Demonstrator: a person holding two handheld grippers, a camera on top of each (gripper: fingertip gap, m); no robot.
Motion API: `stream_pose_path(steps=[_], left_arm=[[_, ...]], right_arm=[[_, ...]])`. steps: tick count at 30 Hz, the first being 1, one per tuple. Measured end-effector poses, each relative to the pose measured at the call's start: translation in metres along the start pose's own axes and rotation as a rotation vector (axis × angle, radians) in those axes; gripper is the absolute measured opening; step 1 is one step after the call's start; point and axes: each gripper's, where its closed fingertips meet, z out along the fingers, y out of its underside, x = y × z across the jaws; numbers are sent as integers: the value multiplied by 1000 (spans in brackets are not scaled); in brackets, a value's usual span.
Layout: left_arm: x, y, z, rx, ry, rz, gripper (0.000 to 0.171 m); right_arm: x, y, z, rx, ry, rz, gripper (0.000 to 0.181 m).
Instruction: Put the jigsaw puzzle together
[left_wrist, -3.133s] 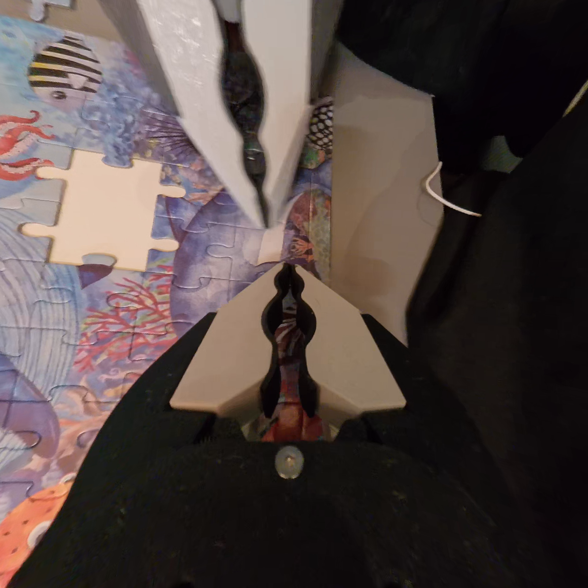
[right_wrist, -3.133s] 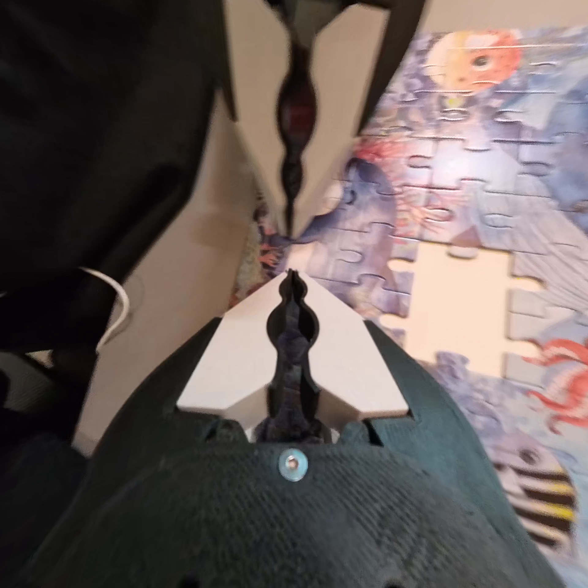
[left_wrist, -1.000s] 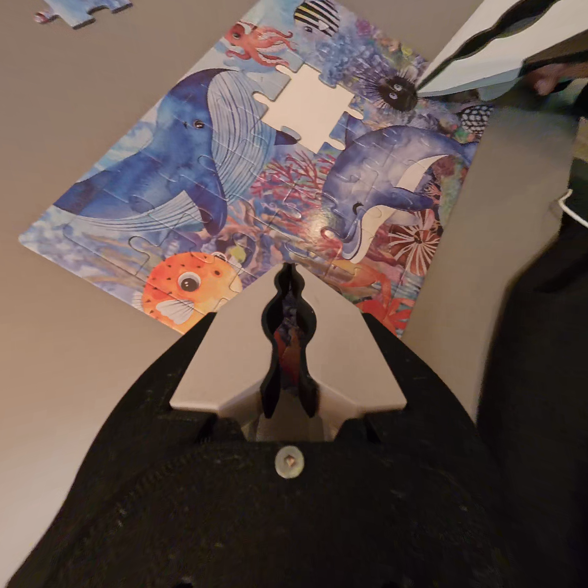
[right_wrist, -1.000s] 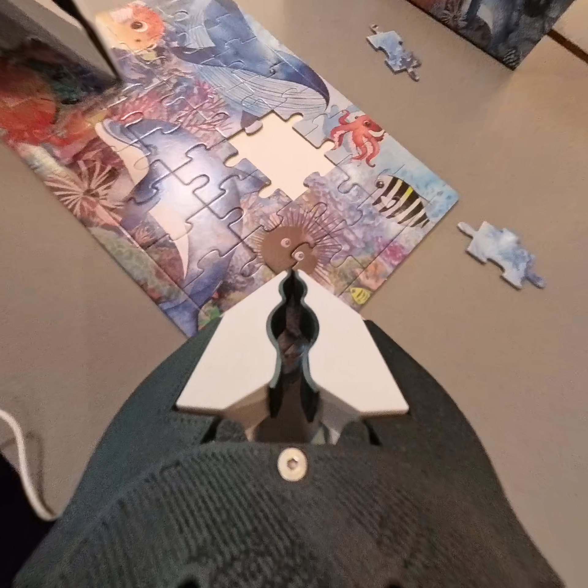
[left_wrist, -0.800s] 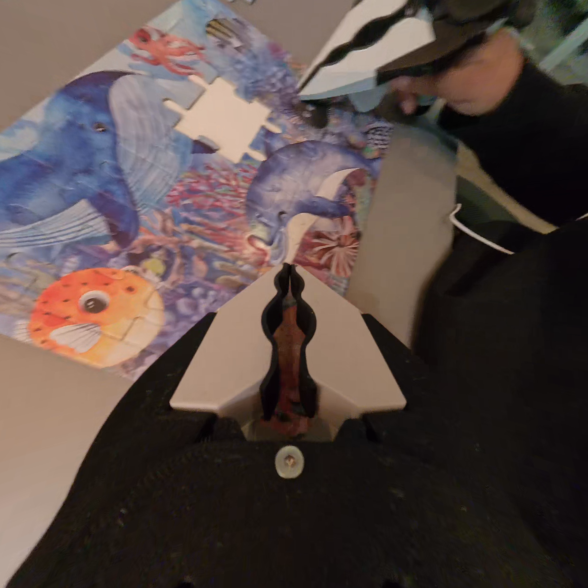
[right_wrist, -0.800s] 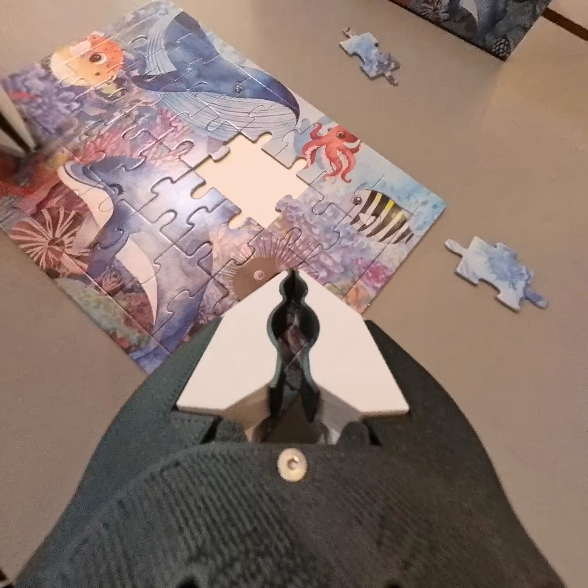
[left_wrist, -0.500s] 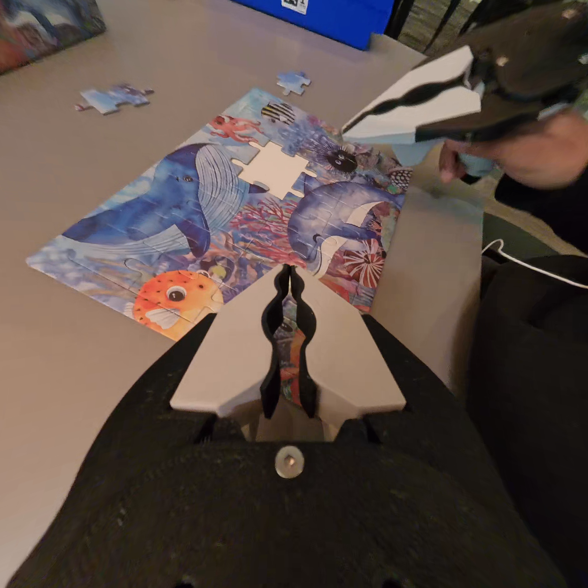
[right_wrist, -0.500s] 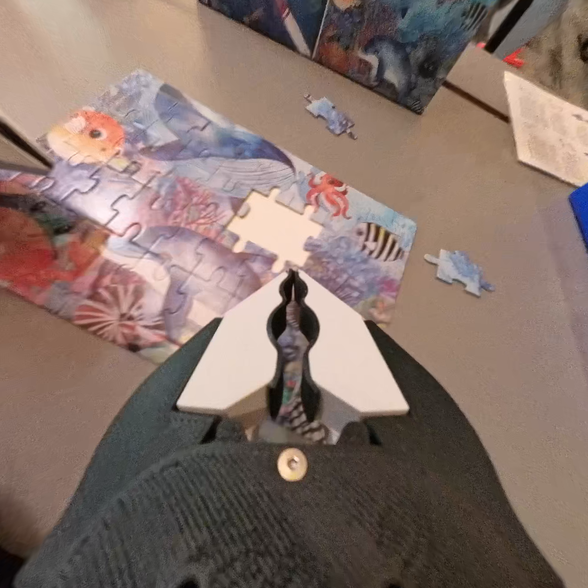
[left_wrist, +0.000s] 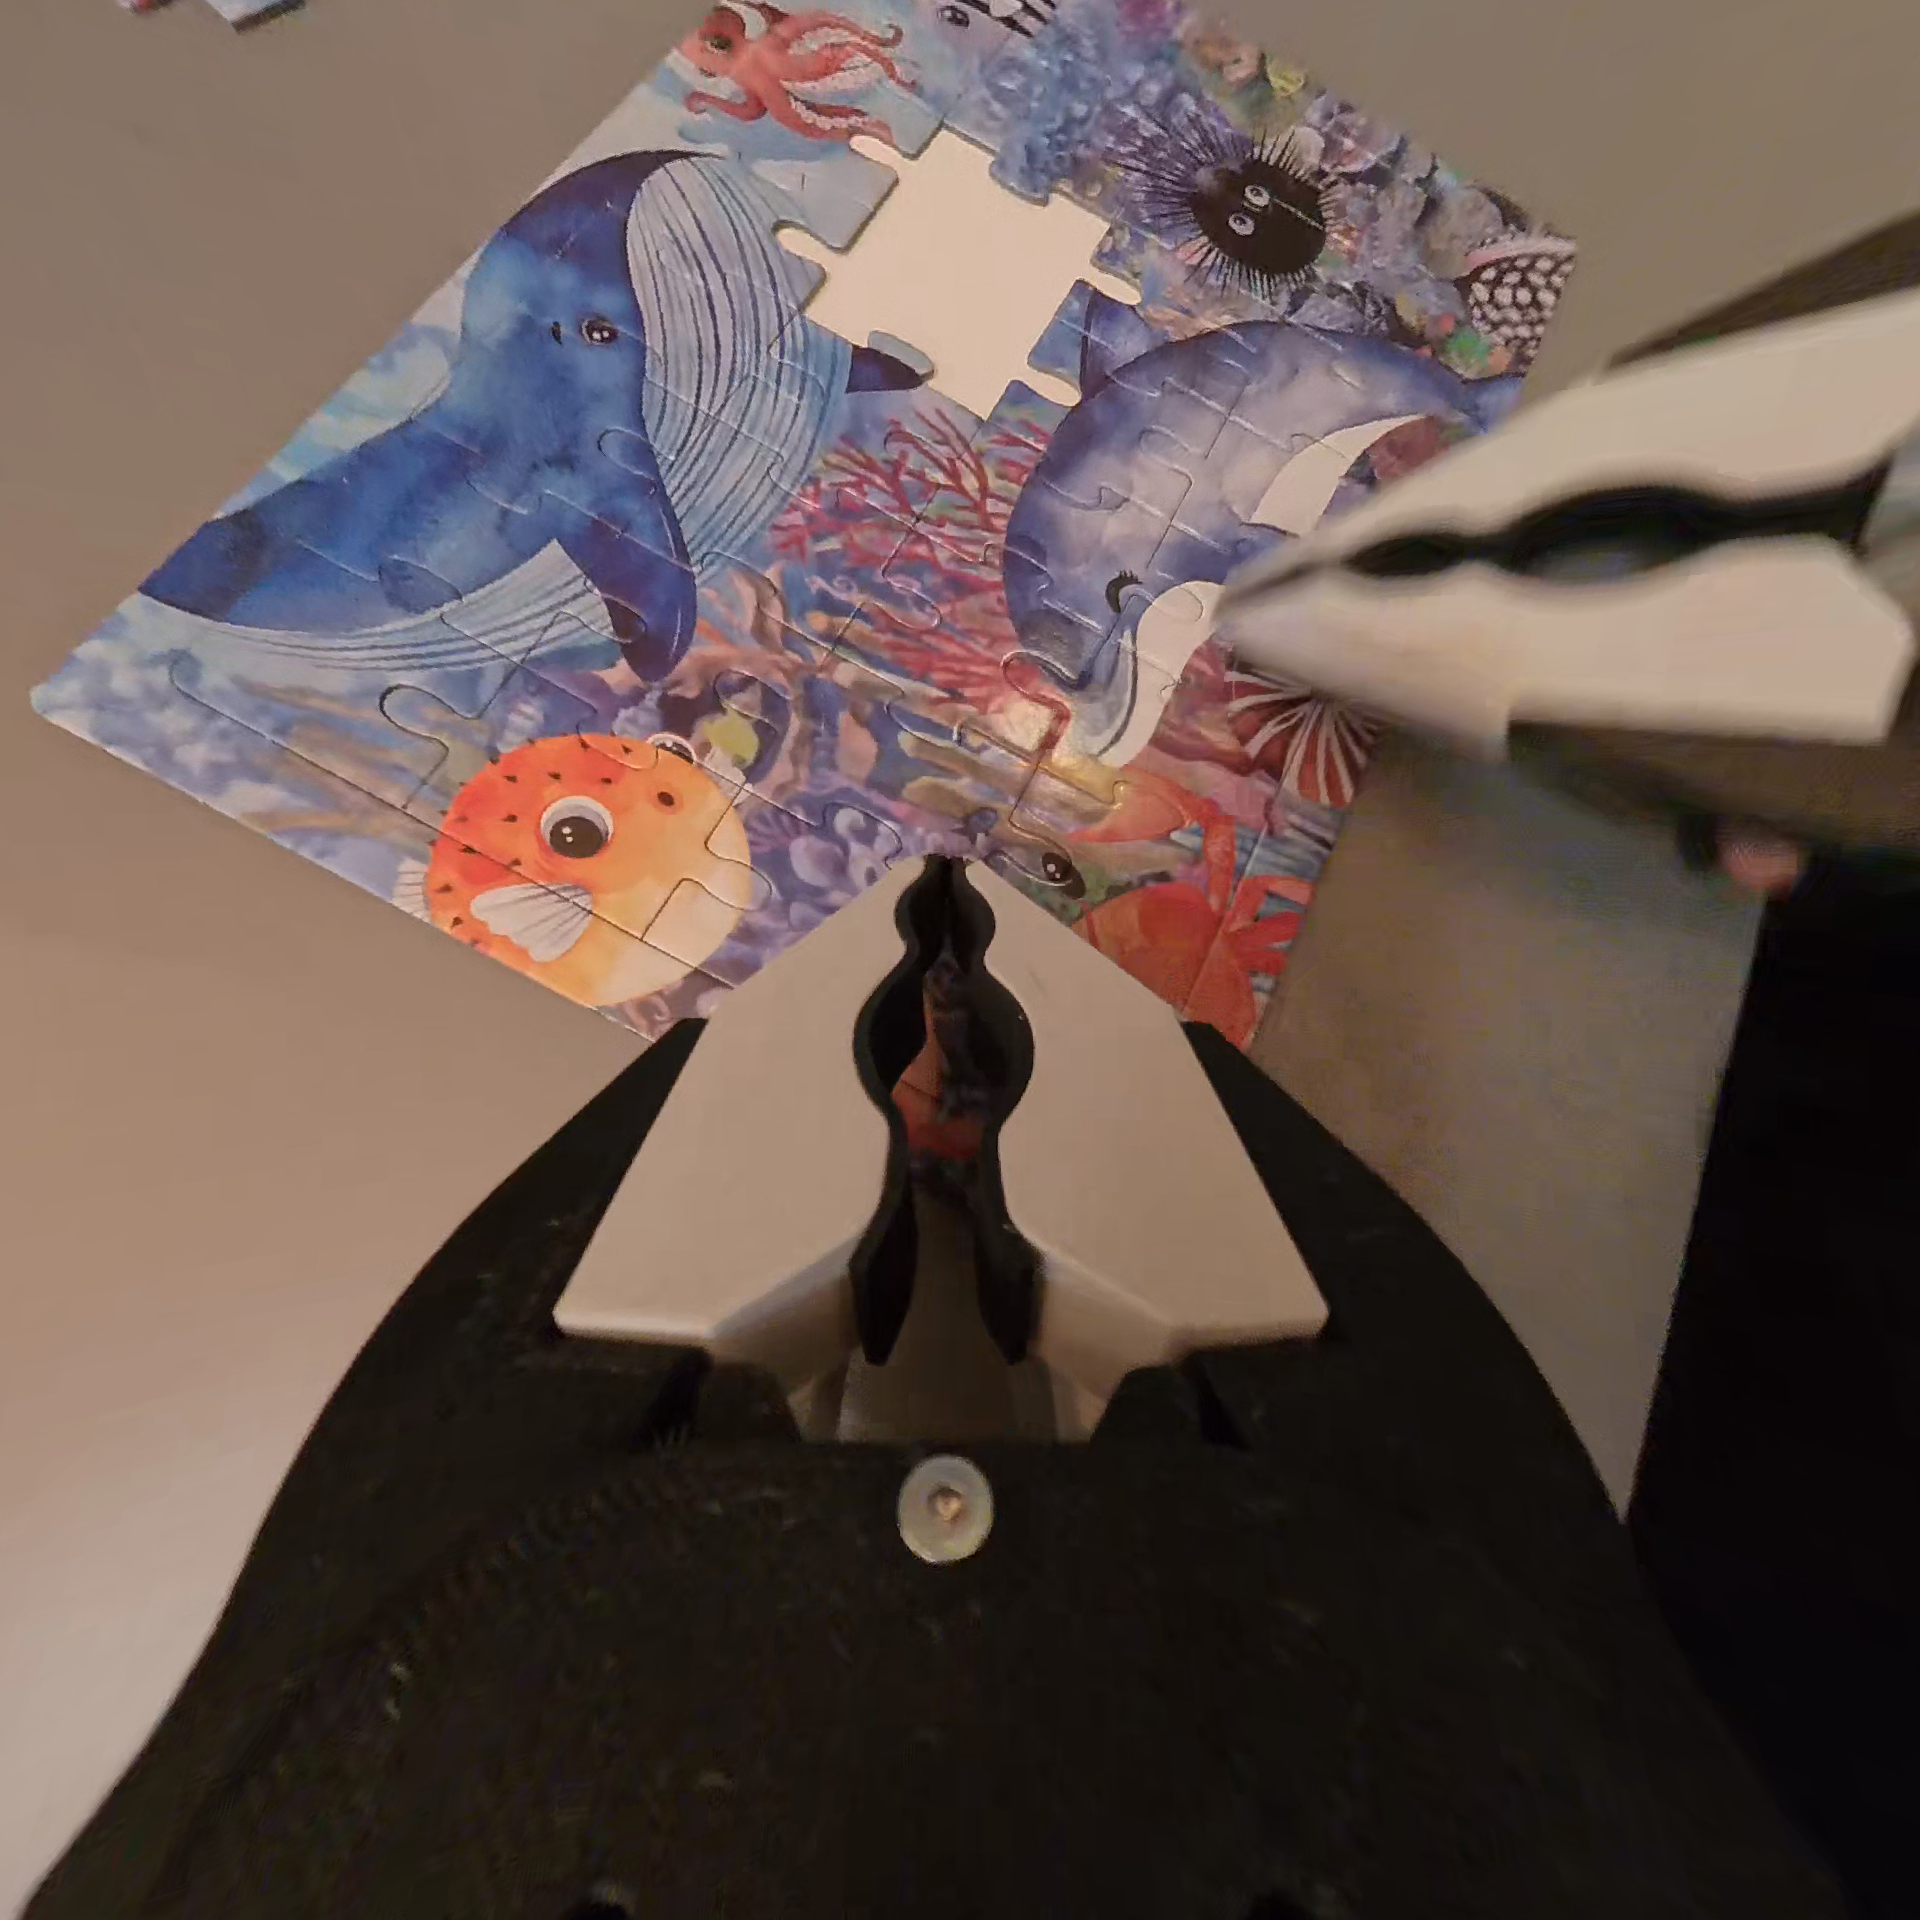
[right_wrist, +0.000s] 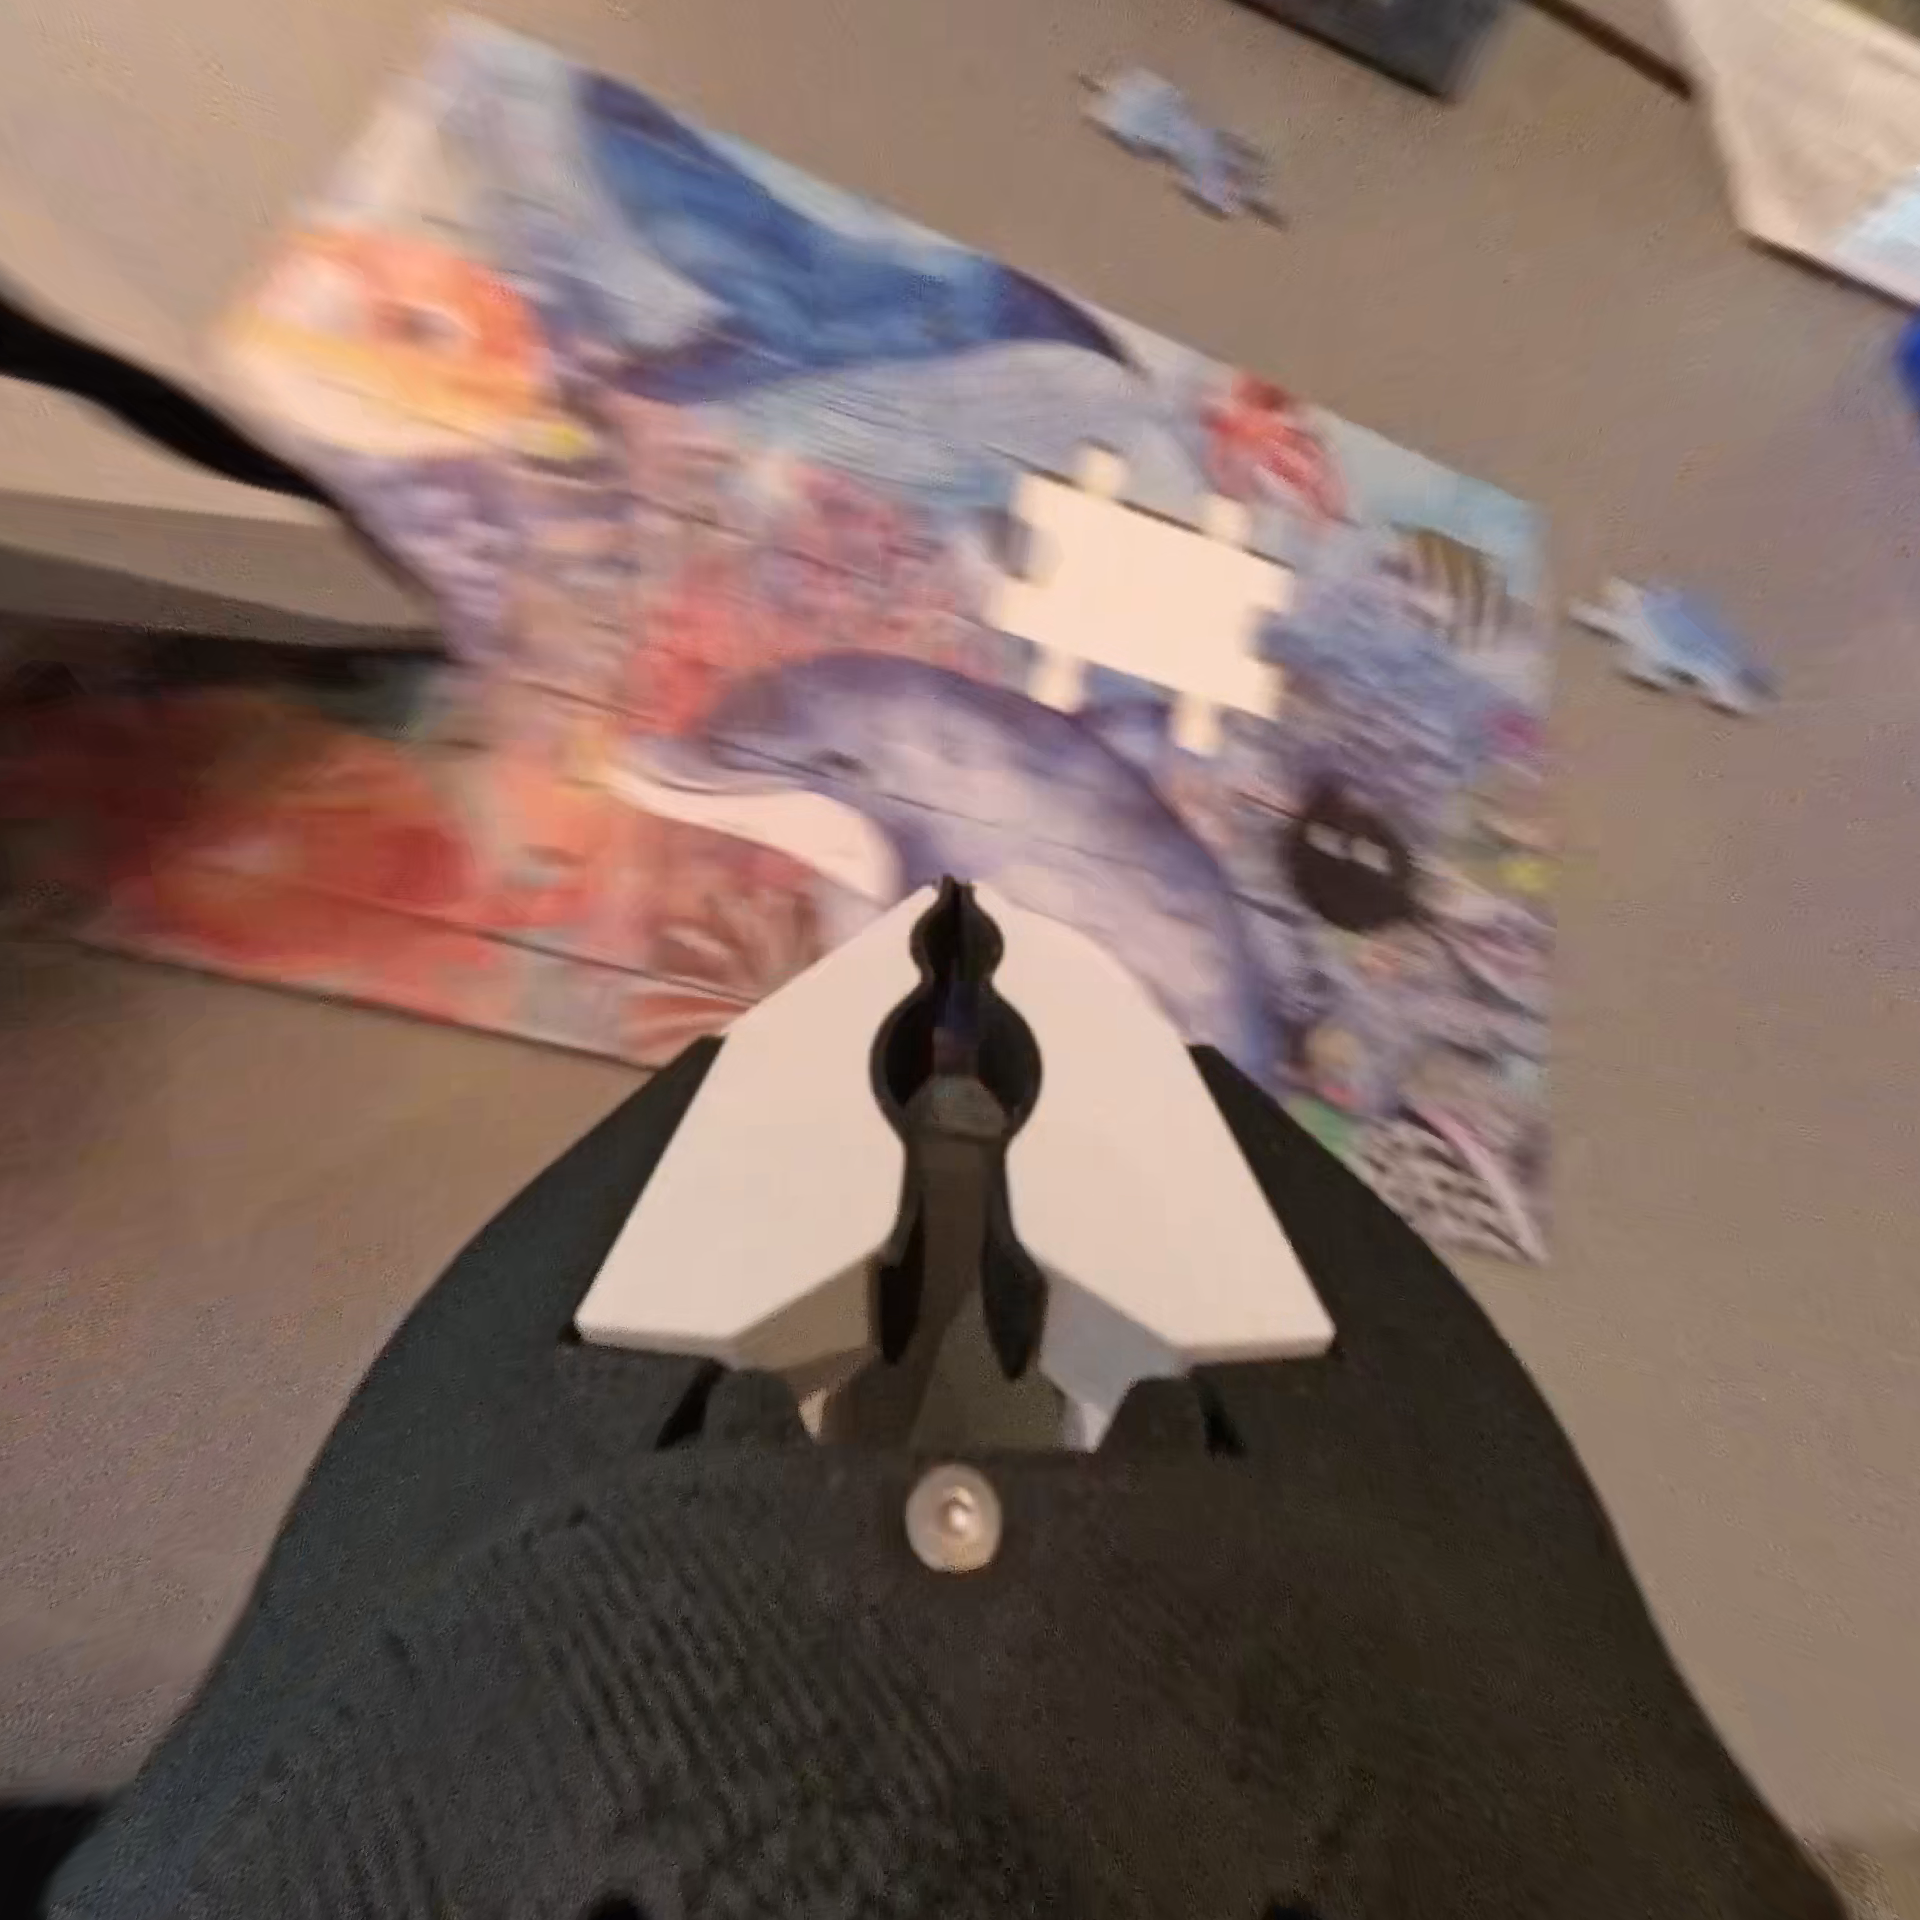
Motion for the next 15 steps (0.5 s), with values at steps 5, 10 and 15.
stream_pose_path(steps=[5,10,15], left_arm=[[0,0,0,5,49,-61,0],[0,-3,2,7,52,-70,0],[1,-3,2,8,53,-68,0]], right_arm=[[92,39,-9,-74,165,345,0],[-37,-8,-6,14,-350,241,5],[25,-1,7,9,8,-68,0]])
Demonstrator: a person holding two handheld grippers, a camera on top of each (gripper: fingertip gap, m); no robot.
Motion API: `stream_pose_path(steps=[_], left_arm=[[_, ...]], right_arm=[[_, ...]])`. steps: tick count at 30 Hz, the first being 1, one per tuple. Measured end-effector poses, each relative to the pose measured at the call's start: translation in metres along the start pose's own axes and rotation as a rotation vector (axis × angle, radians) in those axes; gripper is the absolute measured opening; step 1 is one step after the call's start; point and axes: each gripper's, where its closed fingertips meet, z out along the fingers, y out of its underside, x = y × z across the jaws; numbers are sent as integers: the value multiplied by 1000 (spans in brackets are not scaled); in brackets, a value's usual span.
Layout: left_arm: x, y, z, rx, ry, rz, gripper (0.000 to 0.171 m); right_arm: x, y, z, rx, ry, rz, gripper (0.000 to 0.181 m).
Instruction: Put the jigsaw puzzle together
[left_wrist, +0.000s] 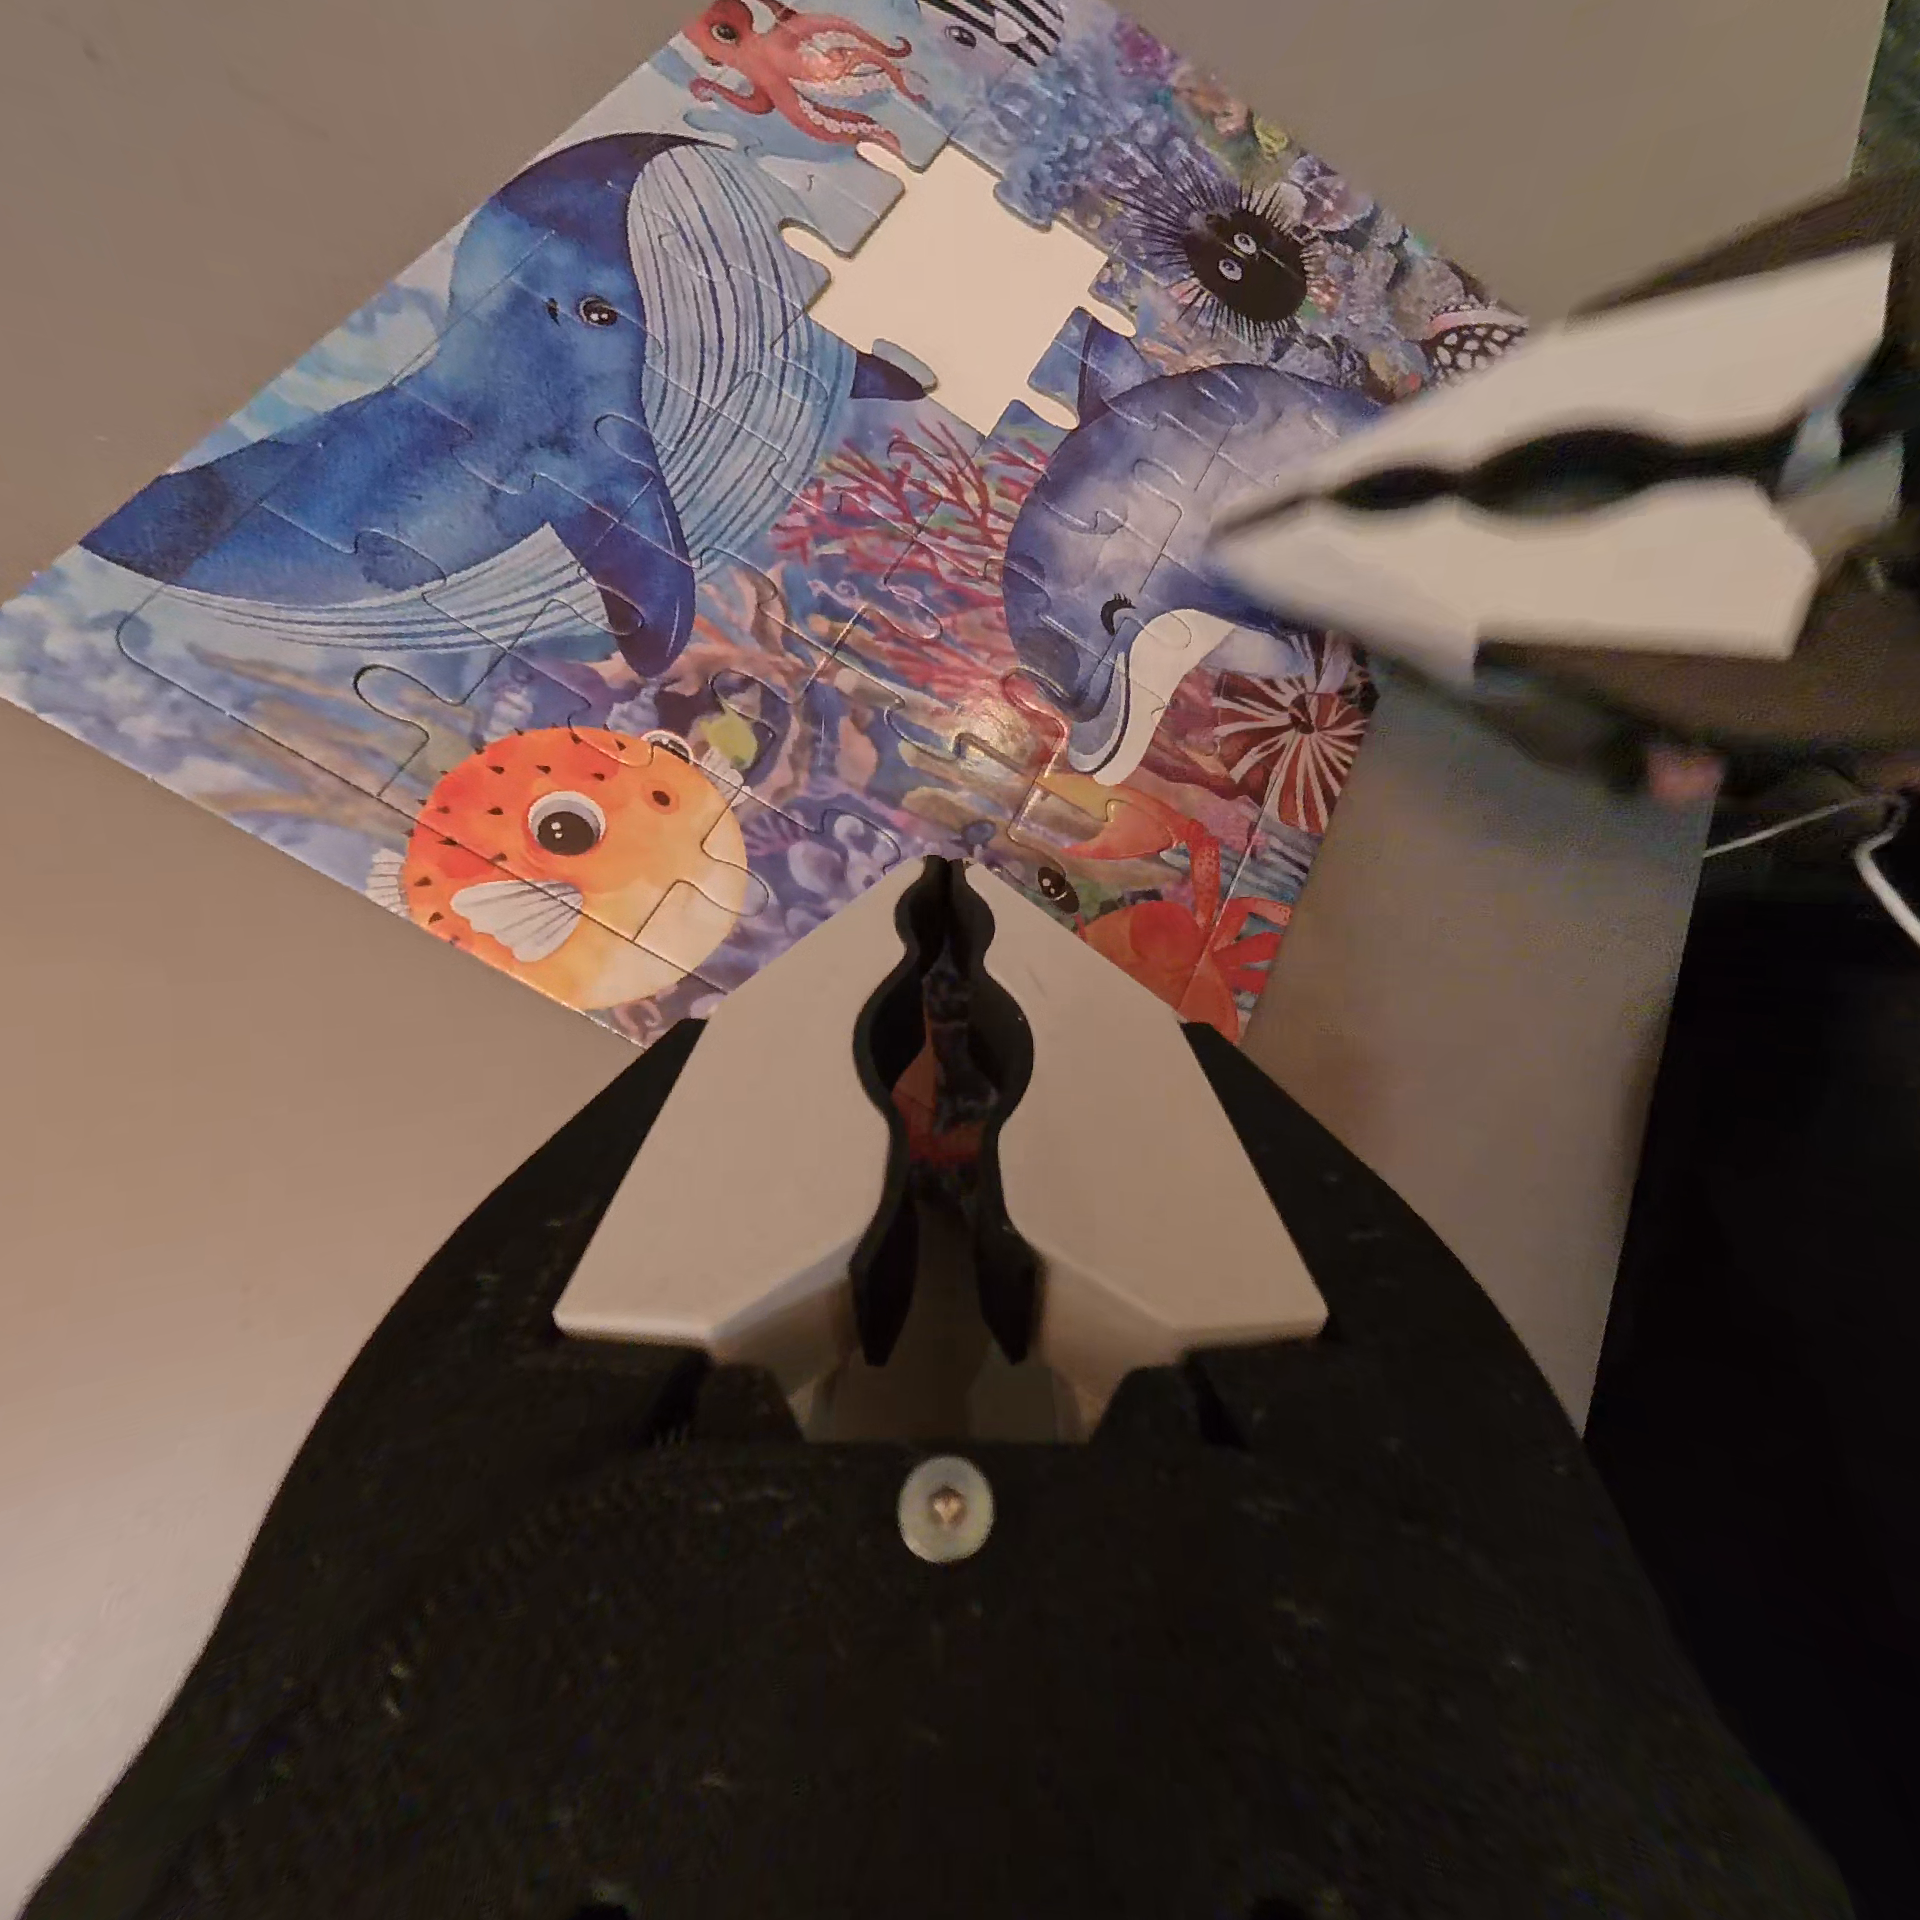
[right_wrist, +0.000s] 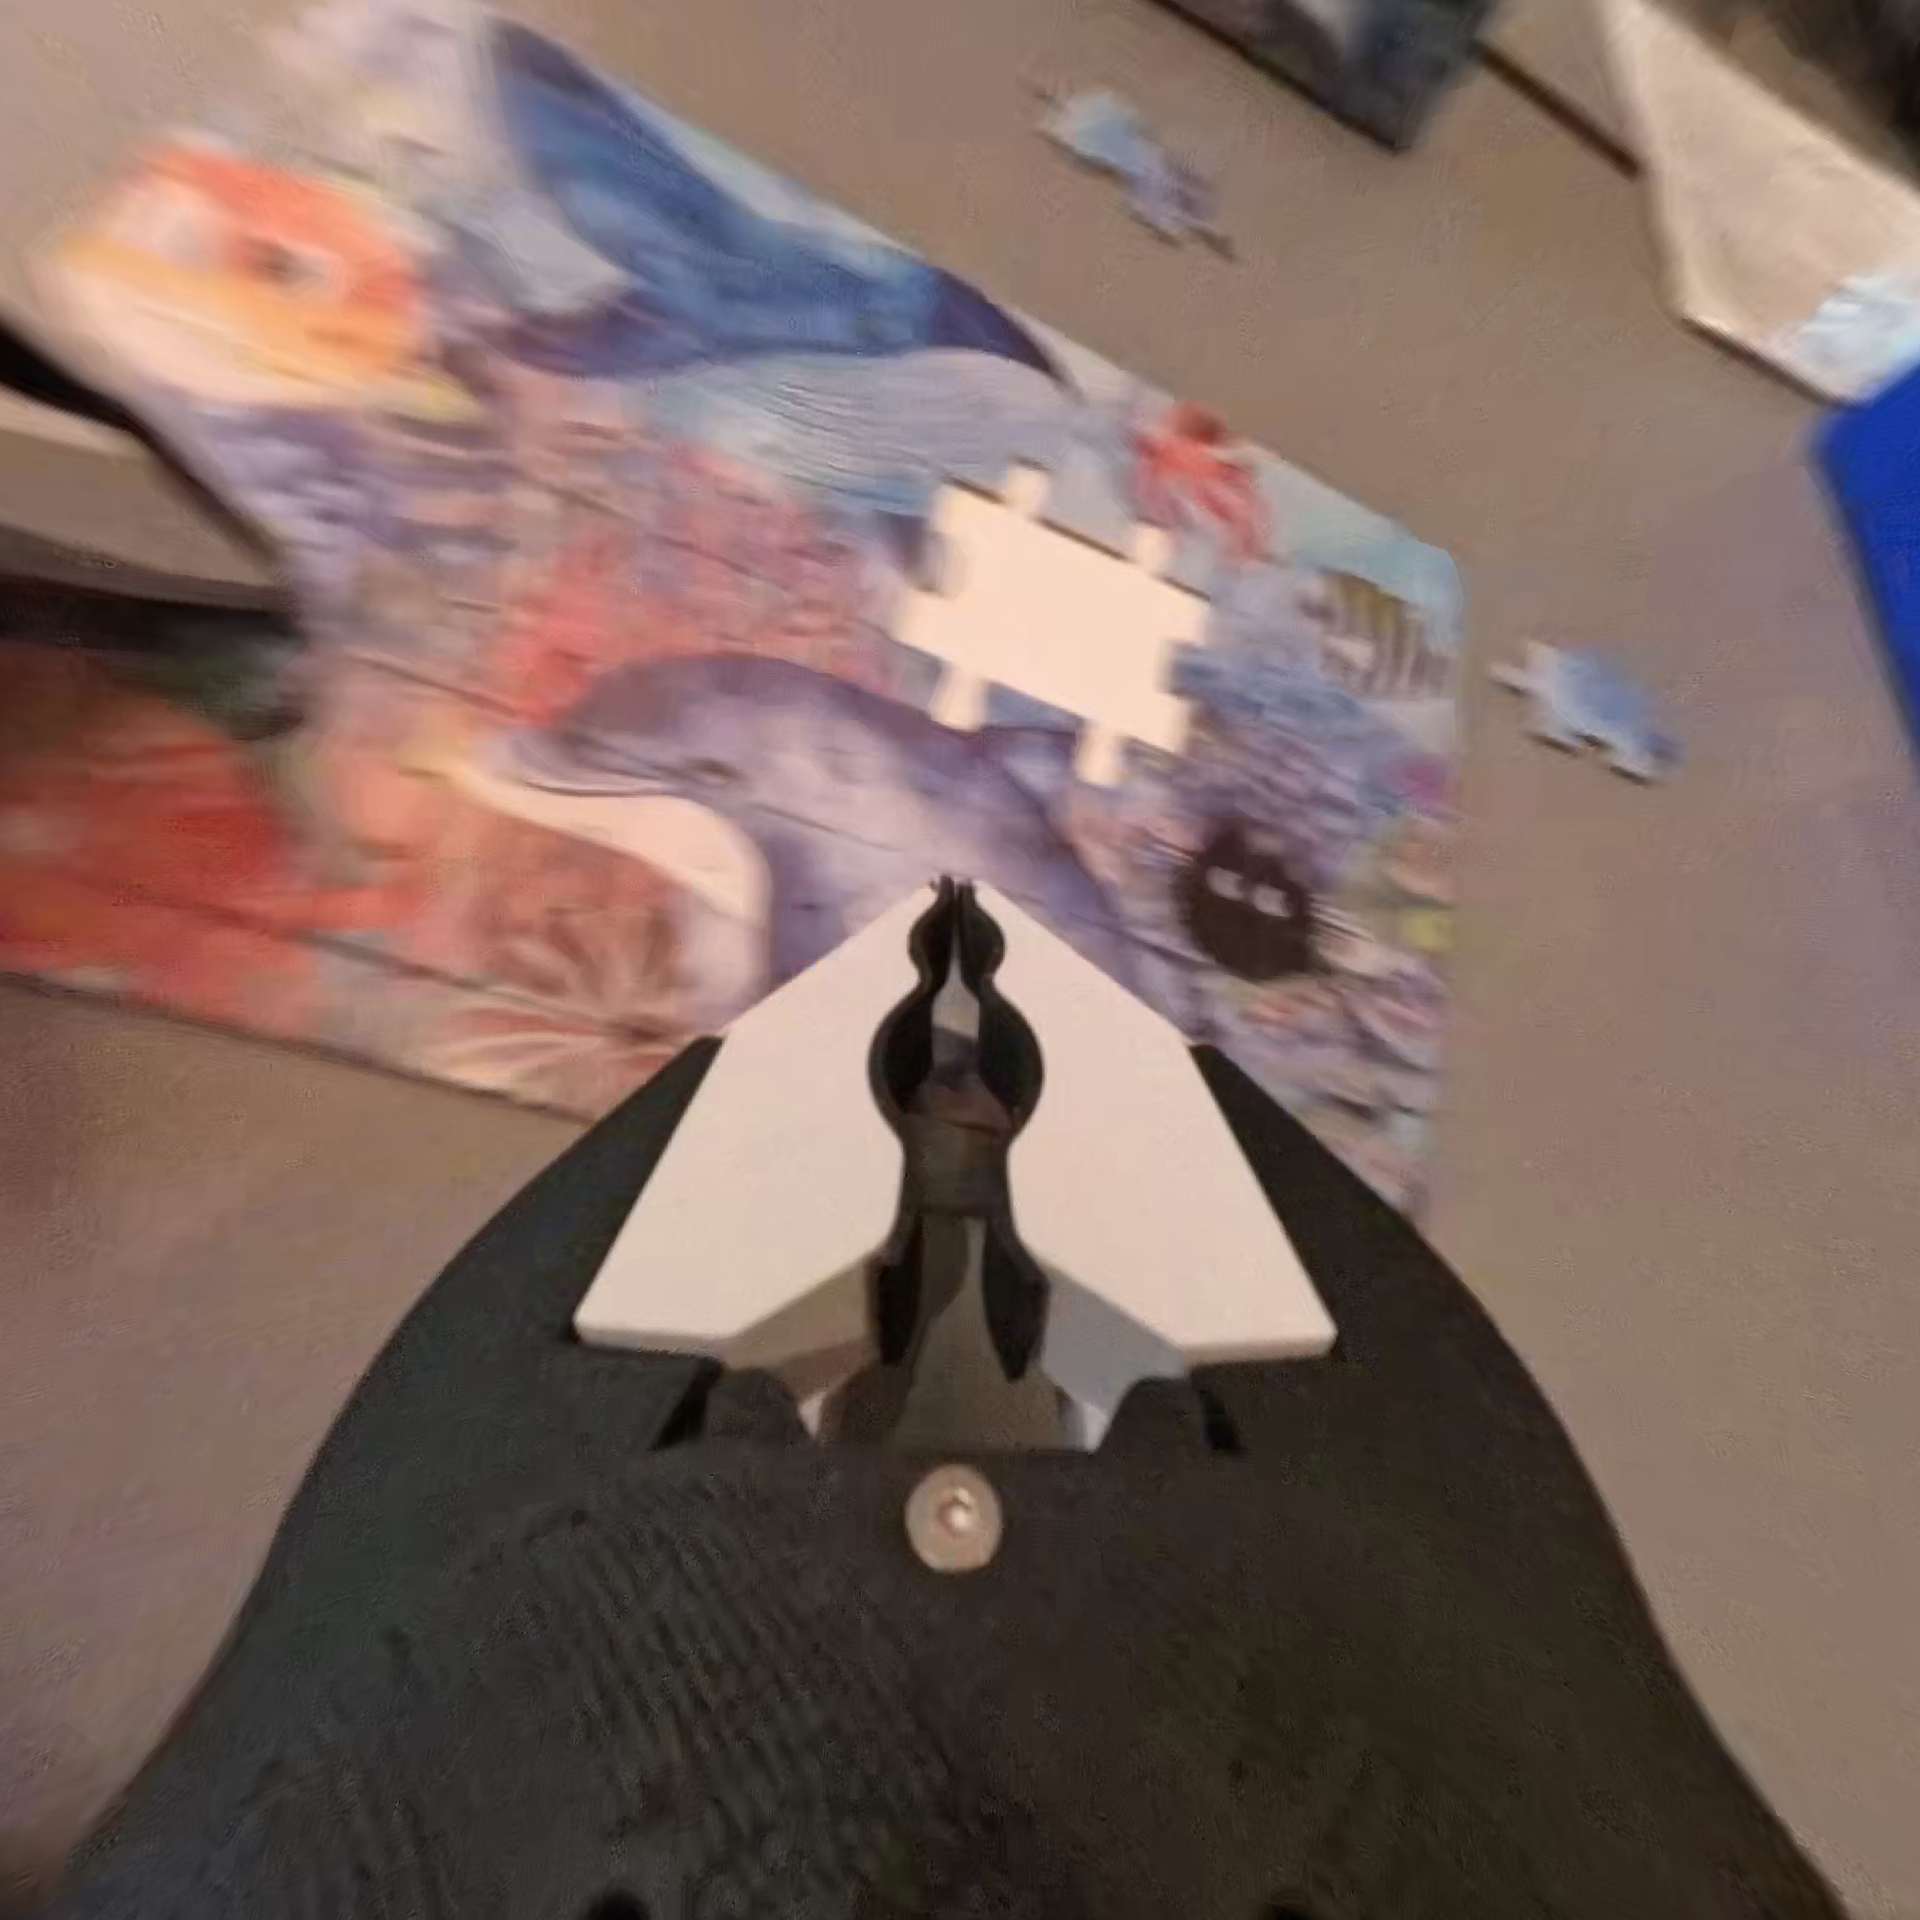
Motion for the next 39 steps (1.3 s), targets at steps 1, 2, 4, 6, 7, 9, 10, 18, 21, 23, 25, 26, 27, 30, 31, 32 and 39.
stream_pose_path(steps=[1,2,4,6,7,9,10,18,21,23,25,26,27,30,31,32,39], left_arm=[[0,0,0,0,2,1,0],[1,0,0,-1,5,1,0],[1,0,0,-1,7,3,0],[1,0,0,-1,8,2,0],[1,0,0,-1,10,0,0],[1,0,0,-1,15,-5,0],[1,0,0,-1,16,-6,0],[1,0,0,-1,12,-1,0],[1,0,0,-1,12,-2,0],[1,0,0,-1,13,-3,0],[1,0,0,-1,20,-9,0],[1,0,0,-1,23,-13,0],[1,0,0,-1,25,-15,0],[1,0,0,0,22,-11,0],[1,0,0,-1,18,-7,0],[1,0,0,-1,18,-7,0],[-6,-3,0,16,-29,-42,0]], right_arm=[[35,11,2,-19,125,9,1],[72,26,2,-55,252,35,1],[124,55,-3,-164,426,133,0],[120,53,-1,-170,373,259,0],[100,38,3,-125,281,277,3],[49,10,11,-55,110,253,0],[17,-4,14,-21,4,231,0],[48,2,17,-29,132,197,4],[105,33,12,-85,248,395,2],[90,26,14,-73,145,477,0],[28,-2,19,-29,-107,442,0],[-9,-16,17,-12,-249,402,0],[-38,-26,13,-1,-342,353,0],[-32,-27,17,6,-236,178,0],[-7,-19,20,-6,-137,173,0],[23,-9,22,-20,-36,202,0],[74,18,13,-72,226,278,0]])
